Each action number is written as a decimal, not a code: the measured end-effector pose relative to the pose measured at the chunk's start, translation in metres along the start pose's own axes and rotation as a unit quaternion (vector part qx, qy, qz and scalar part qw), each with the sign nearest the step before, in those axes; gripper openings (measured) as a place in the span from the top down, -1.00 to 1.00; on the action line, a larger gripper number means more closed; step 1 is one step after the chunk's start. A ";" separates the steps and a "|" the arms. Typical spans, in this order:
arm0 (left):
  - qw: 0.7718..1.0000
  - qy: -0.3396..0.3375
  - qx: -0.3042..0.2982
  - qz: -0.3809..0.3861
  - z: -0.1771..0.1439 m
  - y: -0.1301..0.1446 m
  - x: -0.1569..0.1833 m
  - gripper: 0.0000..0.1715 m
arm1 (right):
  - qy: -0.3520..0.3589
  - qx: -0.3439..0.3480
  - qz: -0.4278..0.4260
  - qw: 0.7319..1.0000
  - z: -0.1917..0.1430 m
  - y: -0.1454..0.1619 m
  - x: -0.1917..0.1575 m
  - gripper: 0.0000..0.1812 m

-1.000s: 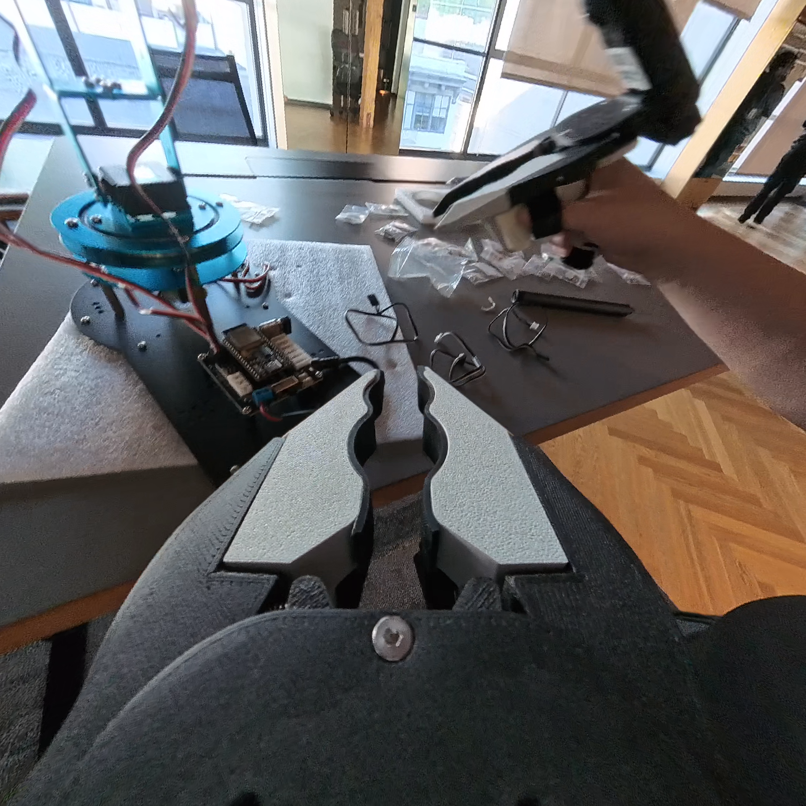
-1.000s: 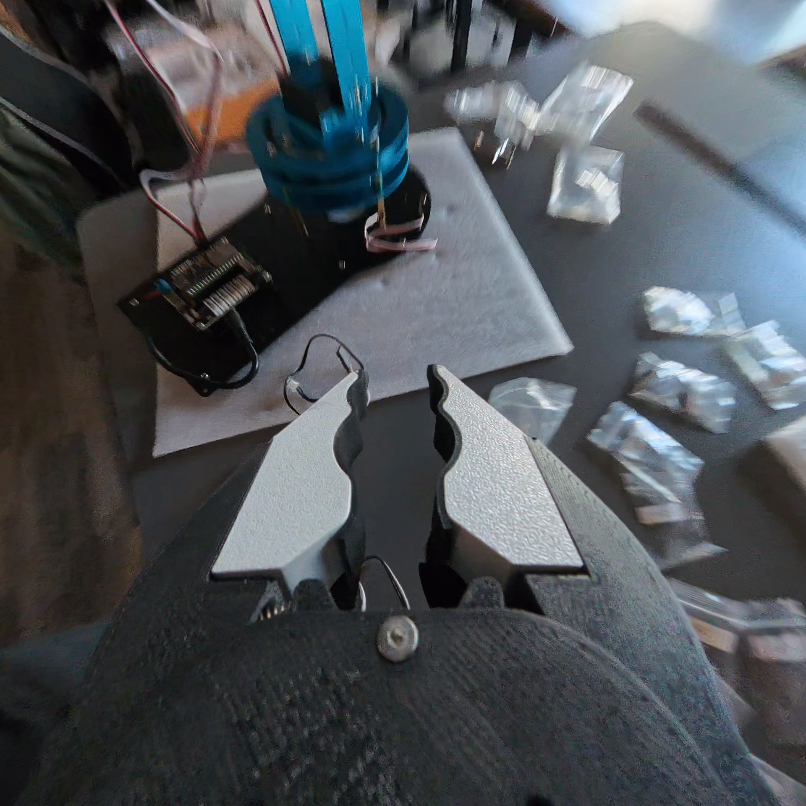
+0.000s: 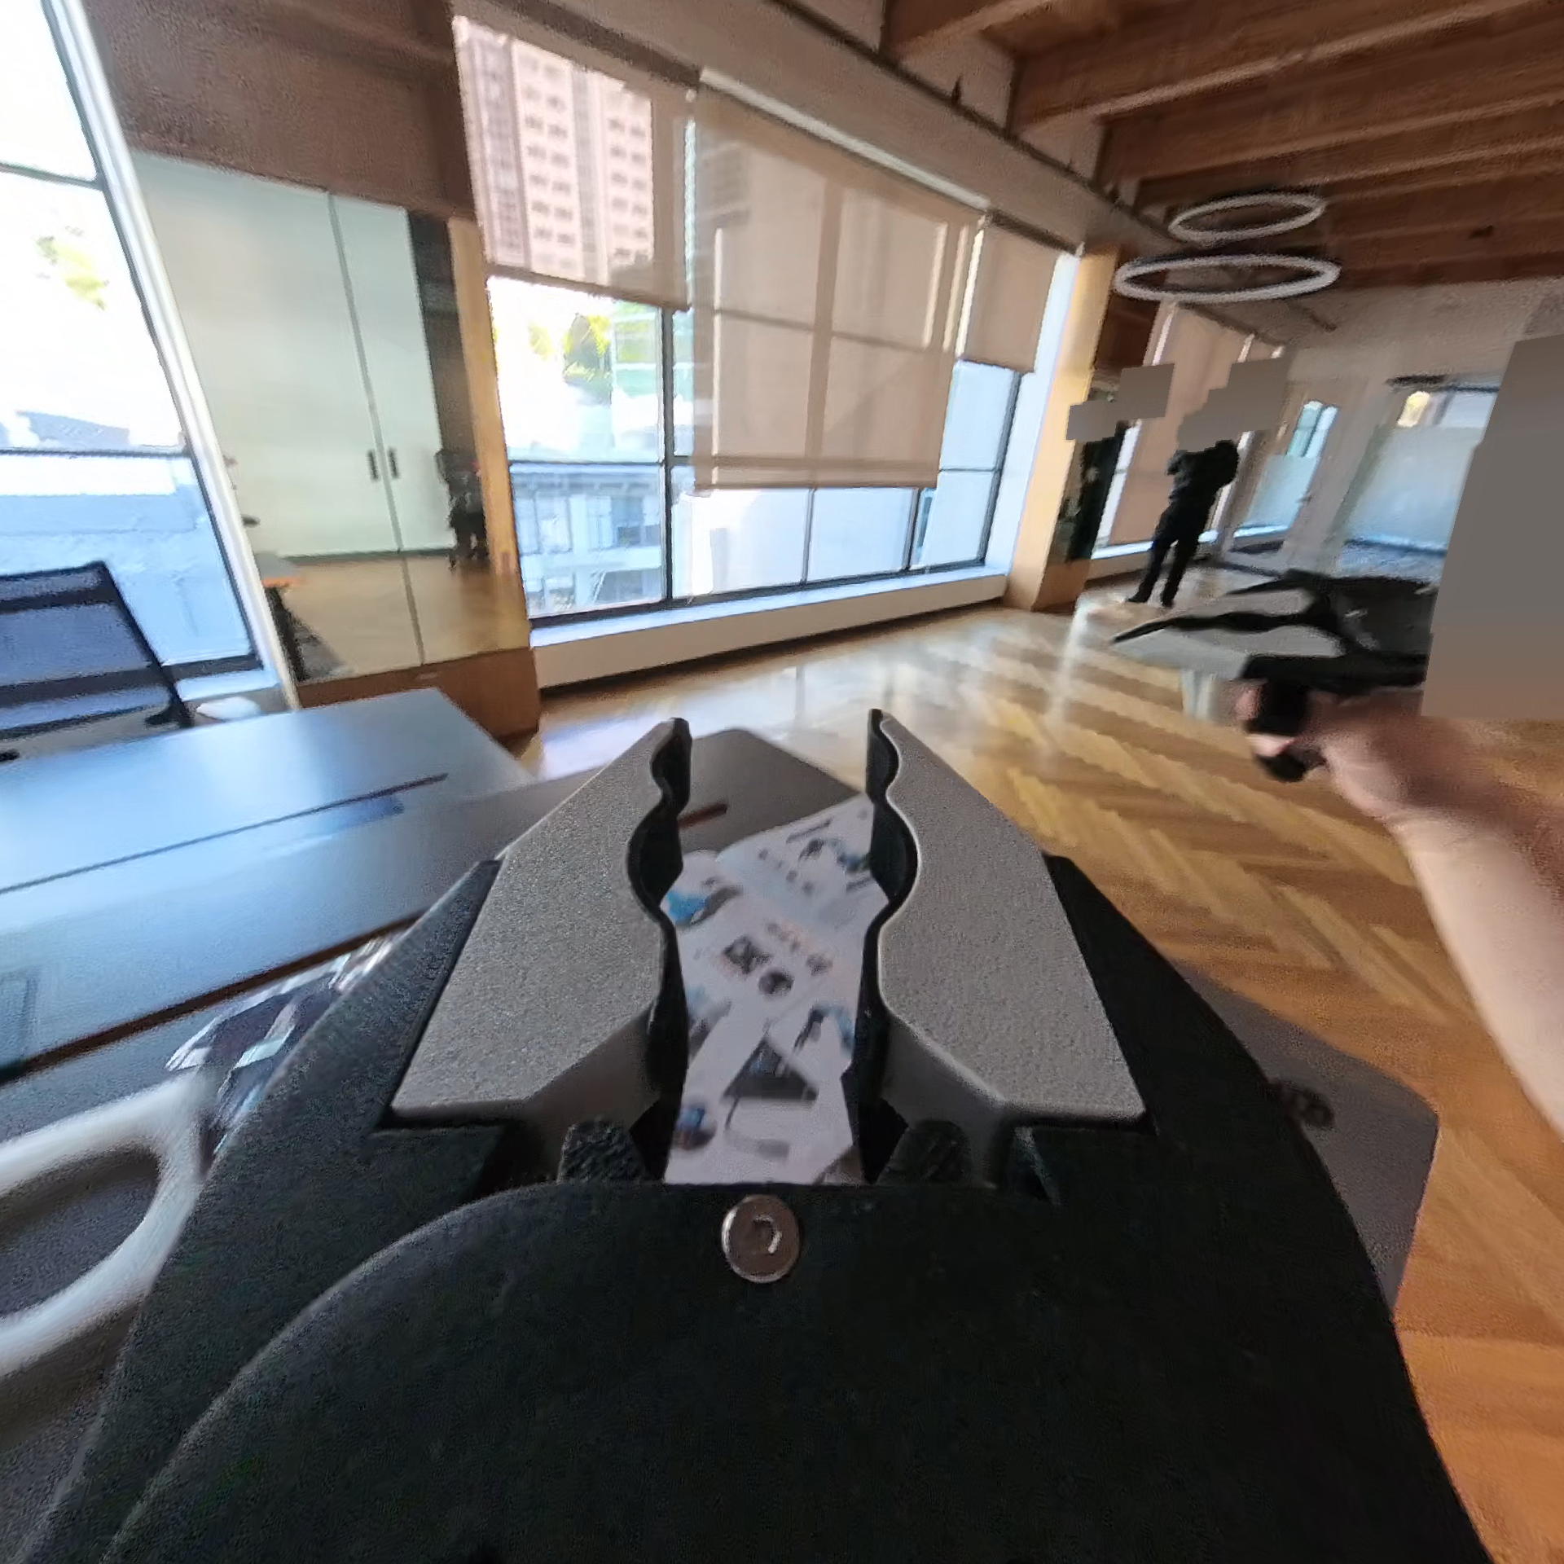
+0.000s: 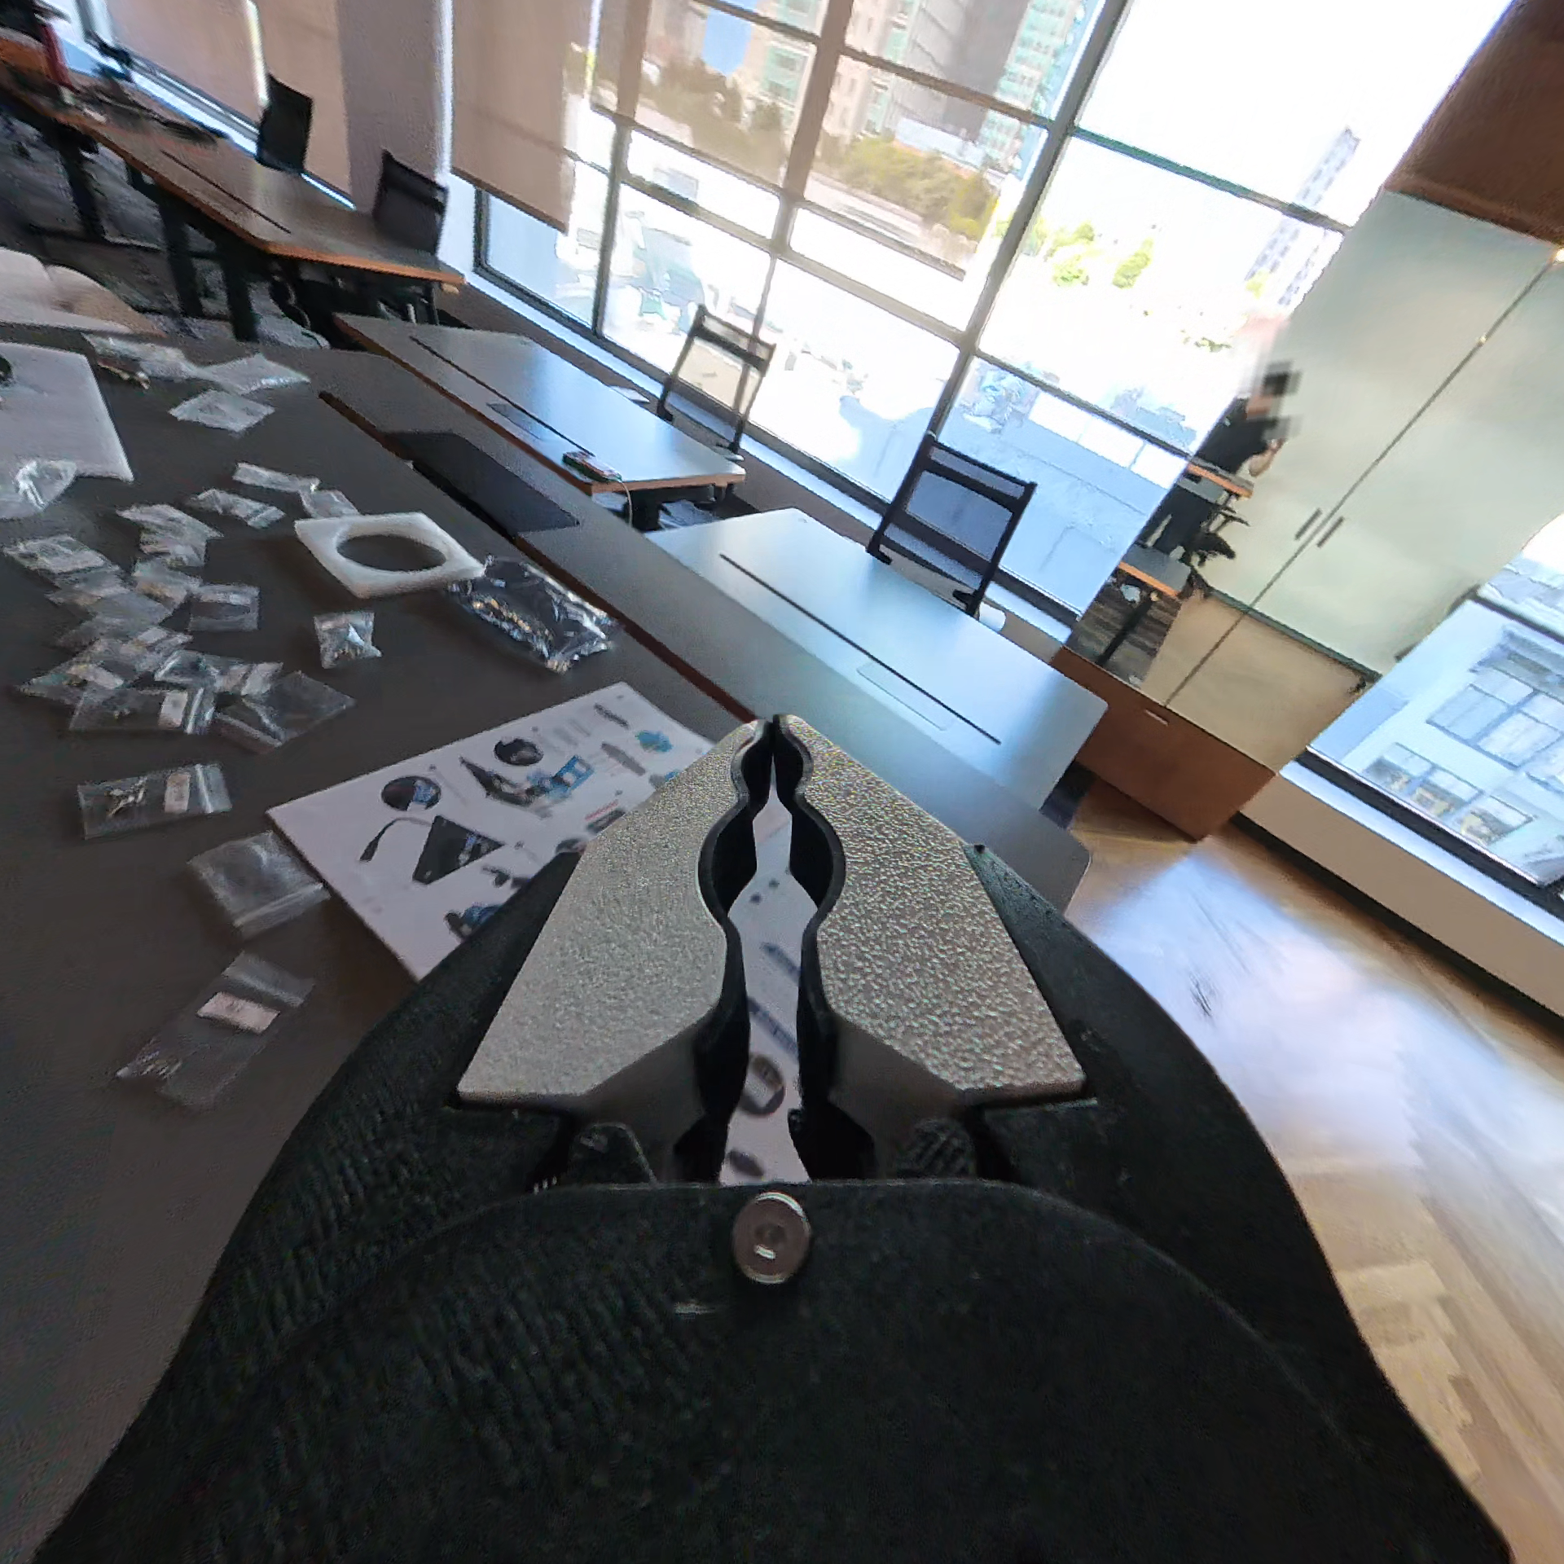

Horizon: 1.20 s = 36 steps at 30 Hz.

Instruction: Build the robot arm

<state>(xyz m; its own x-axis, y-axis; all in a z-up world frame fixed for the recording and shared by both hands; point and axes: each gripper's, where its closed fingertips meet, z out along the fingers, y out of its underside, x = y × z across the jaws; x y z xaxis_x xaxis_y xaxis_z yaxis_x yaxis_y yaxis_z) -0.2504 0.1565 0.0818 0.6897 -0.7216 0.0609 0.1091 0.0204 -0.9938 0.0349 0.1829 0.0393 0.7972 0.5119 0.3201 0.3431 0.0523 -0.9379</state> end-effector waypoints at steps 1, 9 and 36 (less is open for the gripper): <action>1.000 0.010 0.003 0.000 0.018 -0.009 0.006 0.55 | -0.005 0.003 -0.002 1.000 0.010 -0.006 0.009 1.00; 0.999 0.003 -0.036 -0.013 0.105 -0.015 -0.004 0.61 | -0.097 0.015 0.050 0.994 0.087 -0.027 0.030 1.00; 0.958 -0.227 -0.173 -0.004 0.108 0.068 -0.127 0.75 | -0.009 -0.129 0.197 0.972 0.173 0.088 0.102 1.00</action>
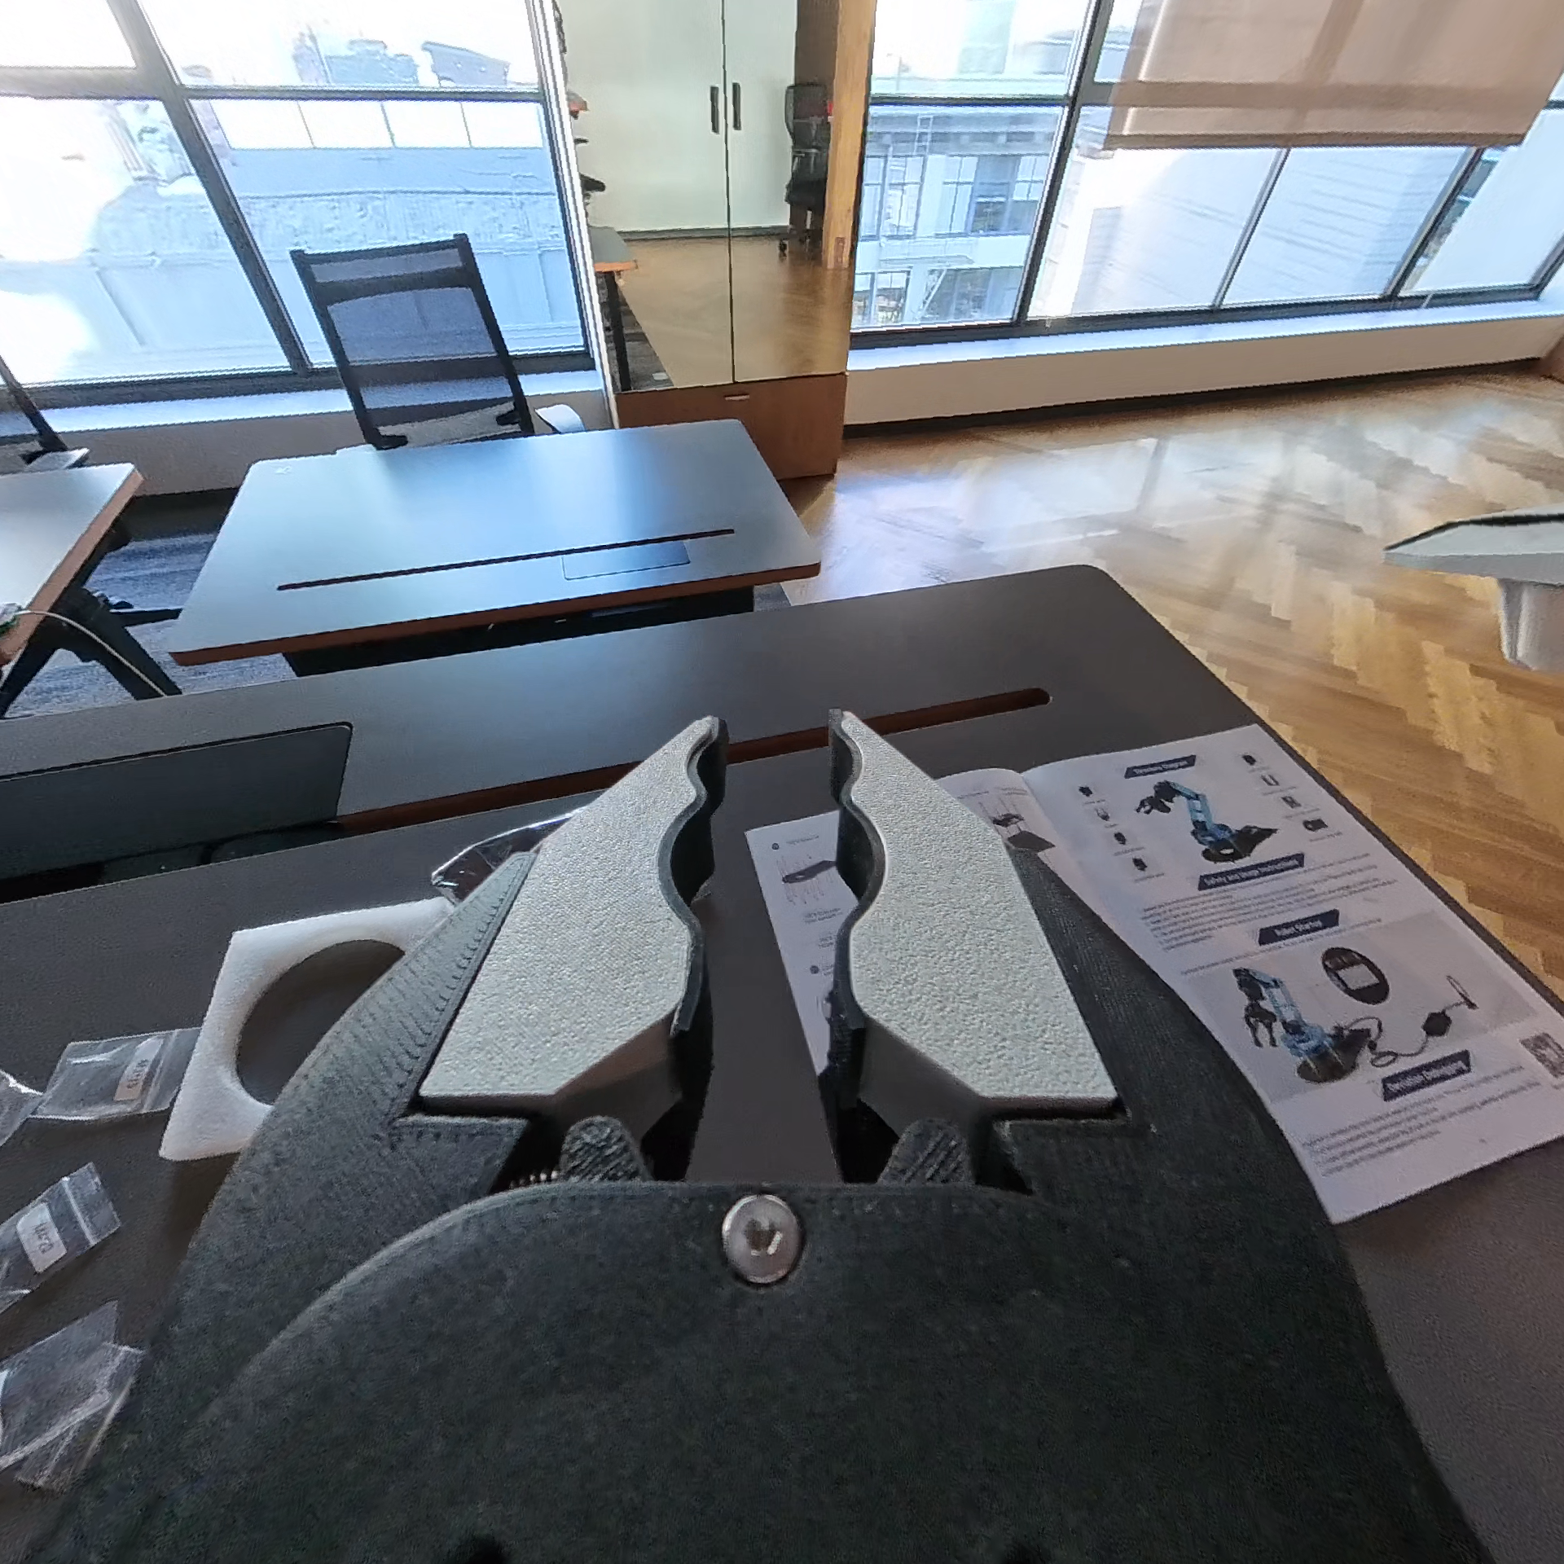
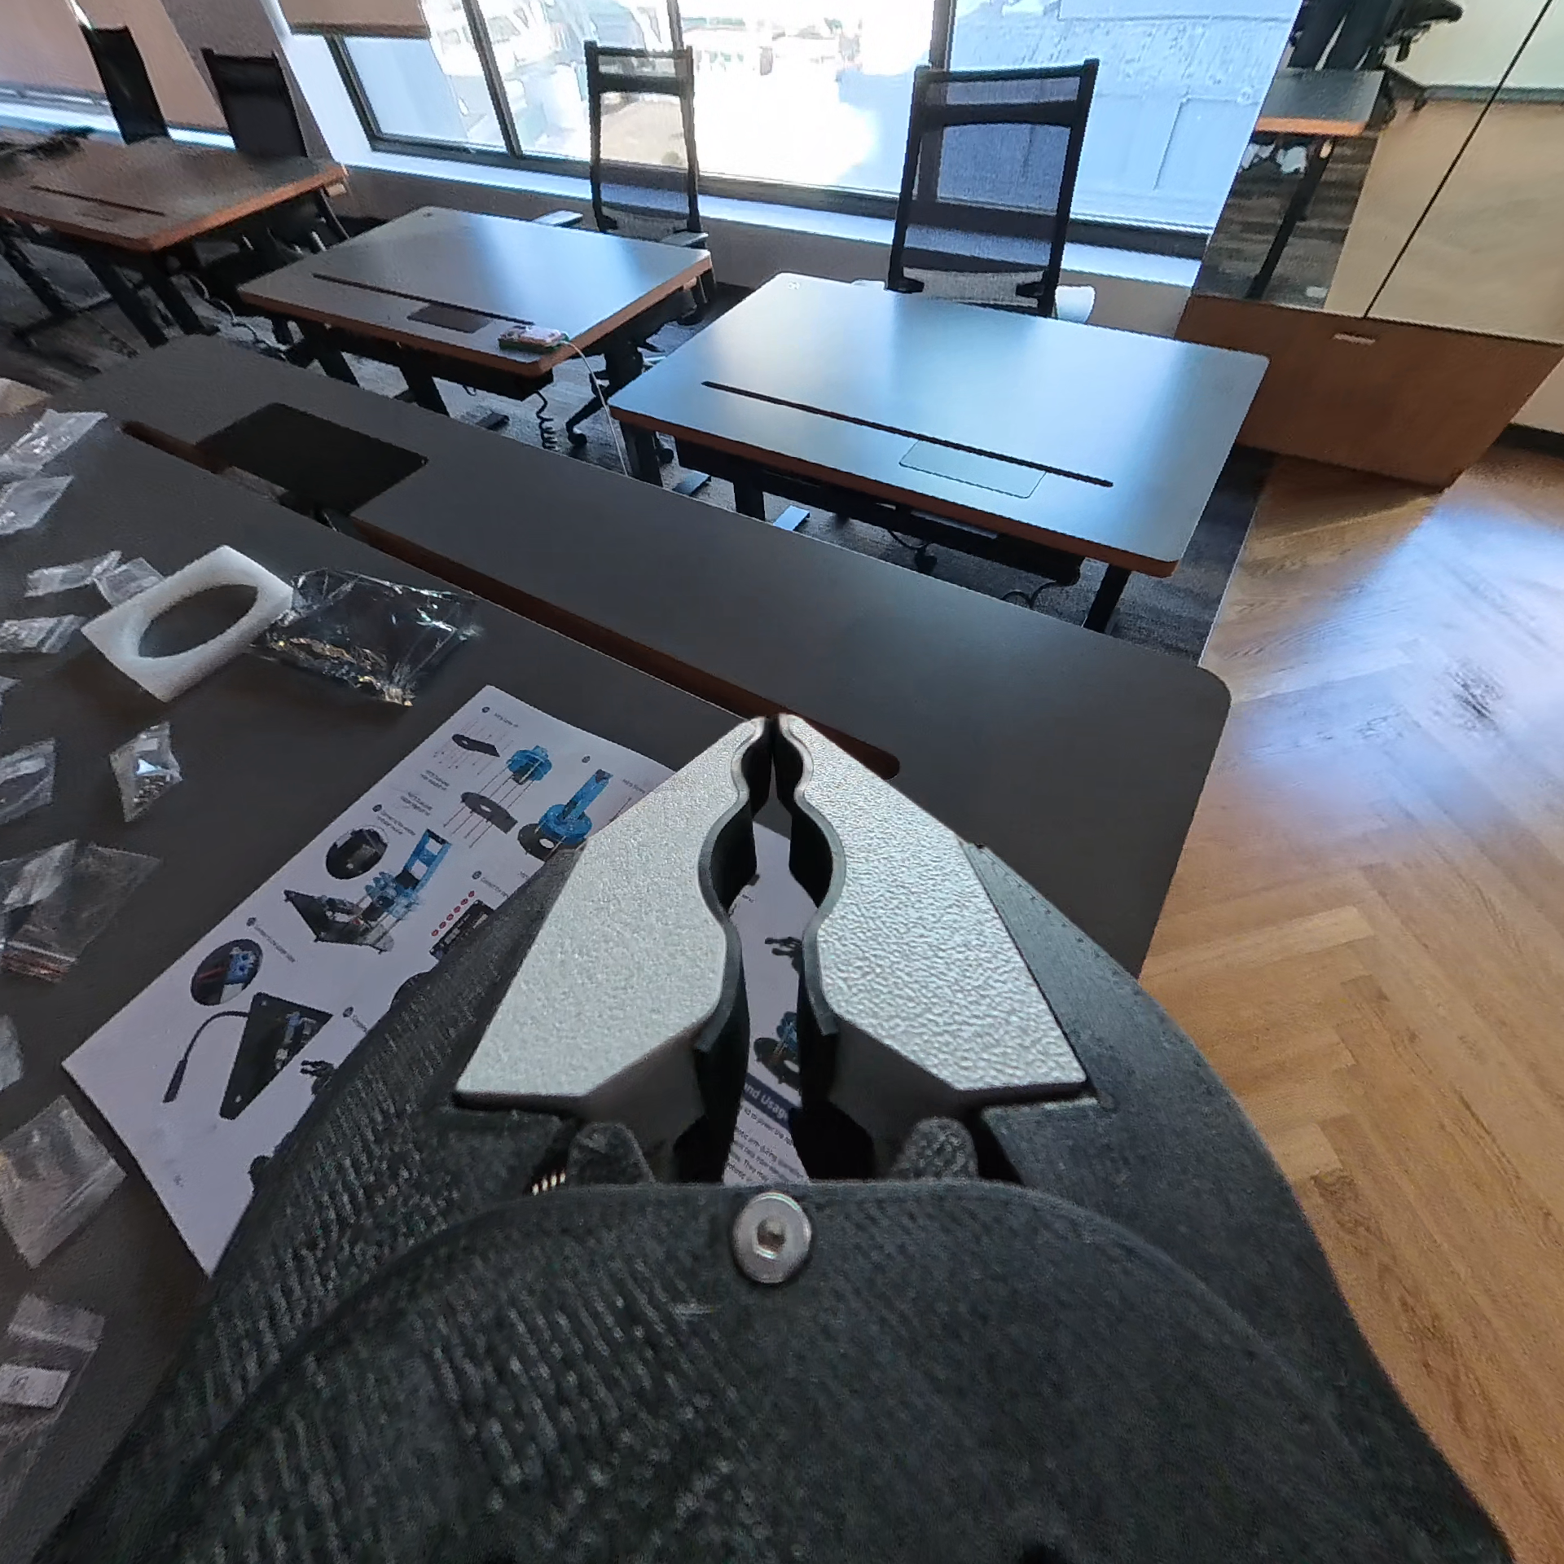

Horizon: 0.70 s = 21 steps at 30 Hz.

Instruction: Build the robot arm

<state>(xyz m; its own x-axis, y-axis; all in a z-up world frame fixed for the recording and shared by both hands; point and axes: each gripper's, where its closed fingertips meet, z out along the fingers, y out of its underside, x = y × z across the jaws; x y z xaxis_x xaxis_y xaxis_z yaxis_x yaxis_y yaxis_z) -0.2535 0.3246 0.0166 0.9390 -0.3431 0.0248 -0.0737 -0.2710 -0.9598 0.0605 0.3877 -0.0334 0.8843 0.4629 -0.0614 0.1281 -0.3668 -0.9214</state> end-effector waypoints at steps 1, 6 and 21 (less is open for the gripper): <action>1.000 0.004 -0.001 -0.001 0.002 0.001 -0.001 0.79 | 0.002 0.002 -0.003 1.000 0.000 0.000 0.001 1.00; 0.998 0.050 -0.013 -0.036 0.012 0.010 0.000 1.00 | 0.015 0.032 0.002 0.999 0.003 -0.006 0.007 1.00; 0.996 0.071 -0.005 -0.054 0.024 0.007 0.013 1.00 | 0.001 0.031 -0.006 1.000 0.010 -0.004 -0.003 1.00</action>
<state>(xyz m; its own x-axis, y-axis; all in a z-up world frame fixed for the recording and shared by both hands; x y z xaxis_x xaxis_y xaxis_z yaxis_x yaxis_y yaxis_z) -0.2343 0.3396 0.0037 0.8845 -0.4356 0.1673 0.0208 -0.3214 -0.9467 0.0525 0.3961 -0.0332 0.8839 0.4650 -0.0498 0.1106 -0.3113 -0.9439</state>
